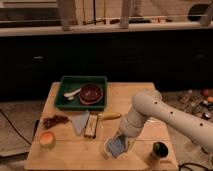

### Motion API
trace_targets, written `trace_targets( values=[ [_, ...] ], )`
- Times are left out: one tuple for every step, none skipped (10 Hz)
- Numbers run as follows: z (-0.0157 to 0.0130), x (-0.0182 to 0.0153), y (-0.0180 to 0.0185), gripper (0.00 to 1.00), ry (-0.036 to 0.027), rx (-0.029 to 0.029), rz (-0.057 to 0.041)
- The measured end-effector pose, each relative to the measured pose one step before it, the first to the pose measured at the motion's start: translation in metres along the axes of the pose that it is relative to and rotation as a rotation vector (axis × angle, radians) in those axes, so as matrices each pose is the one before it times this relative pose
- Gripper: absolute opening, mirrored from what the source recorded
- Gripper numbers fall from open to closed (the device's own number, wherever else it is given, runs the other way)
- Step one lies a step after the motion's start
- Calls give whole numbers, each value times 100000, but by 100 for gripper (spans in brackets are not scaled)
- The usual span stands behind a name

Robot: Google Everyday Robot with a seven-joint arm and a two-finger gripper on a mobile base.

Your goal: Place sponge in paper cup

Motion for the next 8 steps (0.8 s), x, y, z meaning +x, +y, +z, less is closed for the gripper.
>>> trace_targets(
  values=[
    [-96, -340, -109, 0, 861, -66, -1104],
    [-20, -473, -284, 0, 845, -234, -1629],
    [50, -486, -201, 0, 641, -499, -1486],
    [-6, -524, -210, 0, 953, -479, -1543],
    [43, -364, -256, 0, 461, -456, -1129],
    [105, -325, -321, 2, 156, -566, -1049],
    [145, -373, -588, 10, -117, -539, -1184],
    [55, -88, -103, 18, -217, -648, -386]
  ],
)
